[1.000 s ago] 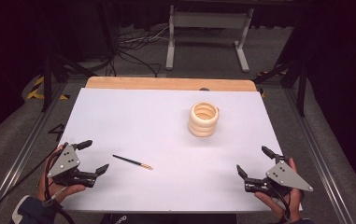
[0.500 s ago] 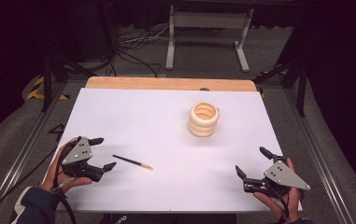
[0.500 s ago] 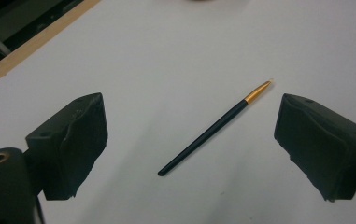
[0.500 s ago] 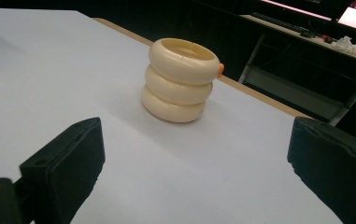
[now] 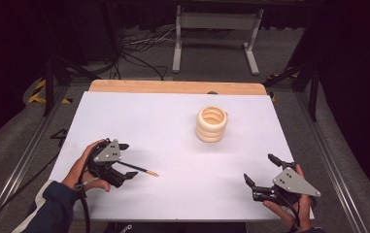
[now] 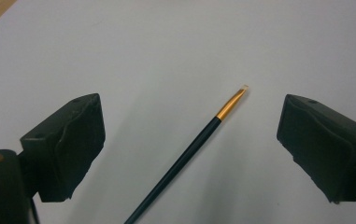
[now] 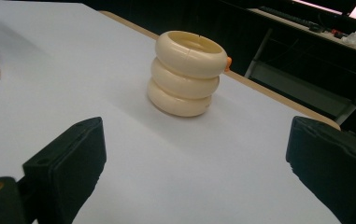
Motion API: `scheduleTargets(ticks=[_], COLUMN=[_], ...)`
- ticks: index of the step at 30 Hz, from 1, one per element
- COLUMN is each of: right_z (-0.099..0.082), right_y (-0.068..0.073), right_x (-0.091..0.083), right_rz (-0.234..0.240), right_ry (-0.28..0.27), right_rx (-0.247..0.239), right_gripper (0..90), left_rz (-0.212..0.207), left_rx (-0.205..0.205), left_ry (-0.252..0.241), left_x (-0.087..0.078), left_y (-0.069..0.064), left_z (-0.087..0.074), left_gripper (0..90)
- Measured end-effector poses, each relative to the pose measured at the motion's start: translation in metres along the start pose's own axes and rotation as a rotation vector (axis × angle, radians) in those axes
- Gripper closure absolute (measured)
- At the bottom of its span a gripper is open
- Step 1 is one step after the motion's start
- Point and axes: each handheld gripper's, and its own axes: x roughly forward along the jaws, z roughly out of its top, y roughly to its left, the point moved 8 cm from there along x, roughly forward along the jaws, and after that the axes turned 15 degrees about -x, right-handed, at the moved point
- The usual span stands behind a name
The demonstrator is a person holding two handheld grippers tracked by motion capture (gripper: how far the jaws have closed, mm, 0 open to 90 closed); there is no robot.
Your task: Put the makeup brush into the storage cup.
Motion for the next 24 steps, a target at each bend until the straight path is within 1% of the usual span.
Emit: scheduleTargets(ticks=[2, 5, 6, 7, 8, 9, 11, 12, 14, 15, 16, 17, 18, 20, 21, 23, 24], right_z=[0.0, -0.001, -0.001, -0.001, -0.001, -0.001, -0.002, -0.002, -0.002, -0.002, -0.002, -0.003, -0.003, -0.003, -0.003, -0.003, -0.003], right_y=[0.0, 0.0, 0.0, 0.001, 0.001, 0.002, 0.003, 0.003, 0.003, 0.003, 0.003, 0.003, 0.003, 0.003, 0.003, 0.004, 0.004], right_x=[0.0, 0.0, 0.0, 0.0, 0.001, 0.001, 0.002, 0.002, 0.002, 0.002, 0.002, 0.002, 0.002, 0.002, 0.002, 0.002, 0.002], right_rz=[0.0, 0.002, 0.003, 0.004, 0.007, 0.012, 0.018, 0.021, 0.022, 0.022, 0.022, 0.022, 0.022, 0.022, 0.023, 0.028, 0.029], right_ry=[-0.001, 0.002, 0.003, 0.005, 0.006, 0.006, 0.011, 0.013, 0.013, 0.012, 0.013, 0.014, 0.016, 0.016, 0.018, 0.019, 0.021], right_rx=[-0.001, -0.001, -0.001, -0.001, -0.001, -0.001, -0.005, -0.007, -0.006, -0.005, -0.005, -0.005, -0.006, -0.006, -0.006, -0.005, -0.006], right_gripper=[5.5, 5.6, 5.6, 5.6, 5.7, 5.6, 5.7, 5.7, 5.7, 5.7, 5.7, 5.7, 5.7, 5.8, 5.8, 5.8, 5.8], left_rz=[-0.01, -0.01, 0.003, 0.01, 0.012, 0.008, -0.018, -0.015, -0.035, -0.037, -0.053, -0.06, -0.06, -0.067, -0.072, -0.074, -0.072], left_rx=[0.018, 0.048, 0.059, 0.068, 0.084, 0.088, 0.105, 0.111, 0.126, 0.131, 0.146, 0.152, 0.152, 0.159, 0.165, 0.184, 0.202], left_ry=[0.015, 0.056, 0.073, 0.096, 0.108, 0.116, 0.142, 0.153, 0.178, 0.2, 0.219, 0.233, 0.233, 0.263, 0.269, 0.304, 0.33], left_x=[0.004, 0.01, 0.011, 0.013, 0.015, 0.016, 0.018, 0.019, 0.022, 0.023, 0.025, 0.026, 0.026, 0.028, 0.029, 0.031, 0.032], left_y=[-0.002, -0.005, -0.004, -0.004, -0.003, -0.004, -0.005, -0.005, -0.007, -0.008, -0.009, -0.01, -0.01, -0.01, -0.01, -0.01, -0.01], left_z=[0.001, 0.003, 0.003, 0.003, 0.004, 0.004, 0.005, 0.005, 0.005, 0.005, 0.005, 0.006, 0.006, 0.008, 0.009, 0.01, 0.009], left_gripper=[10.4, 13.3, 14.9, 14.8, 14.6, 15.6, 17.4, 18.5, 20.5, 21.9, 22.7, 23.7, 23.7, 23.9, 24.3, 26.4, 27.6])
